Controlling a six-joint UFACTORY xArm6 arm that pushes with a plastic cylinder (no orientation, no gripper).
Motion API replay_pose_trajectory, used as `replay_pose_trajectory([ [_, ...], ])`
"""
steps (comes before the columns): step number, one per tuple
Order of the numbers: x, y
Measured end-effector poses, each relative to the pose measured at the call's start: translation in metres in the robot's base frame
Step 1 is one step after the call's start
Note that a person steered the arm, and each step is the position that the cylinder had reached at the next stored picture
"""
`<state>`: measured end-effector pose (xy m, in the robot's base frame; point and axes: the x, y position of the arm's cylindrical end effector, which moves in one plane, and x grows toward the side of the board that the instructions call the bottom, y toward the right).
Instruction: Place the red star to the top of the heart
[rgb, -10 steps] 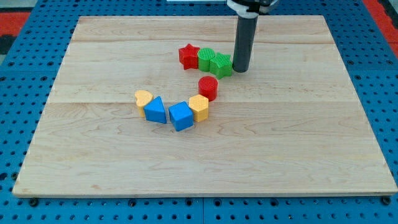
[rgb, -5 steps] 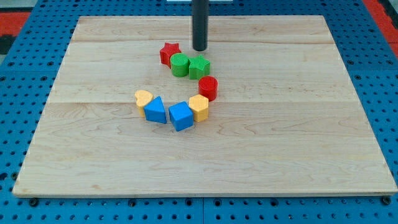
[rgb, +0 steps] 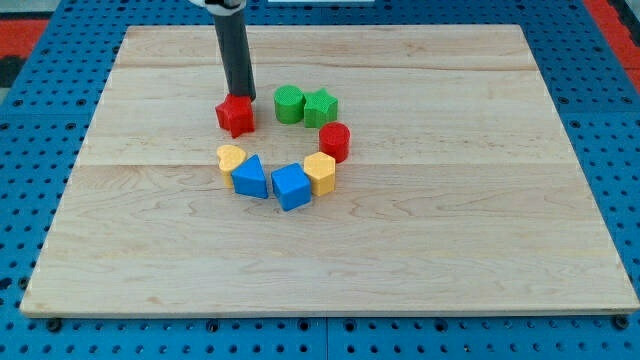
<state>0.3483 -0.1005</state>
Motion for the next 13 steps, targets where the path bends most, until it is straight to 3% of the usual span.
replay_pose_trajectory([
  [1,-0.008,-0.011],
  [2,0.008,-0.041],
  [4,0.044,-0.036],
  [6,0.129,-0.039],
  [8,0.125,-0.008],
  [13,0.113,-0.031],
])
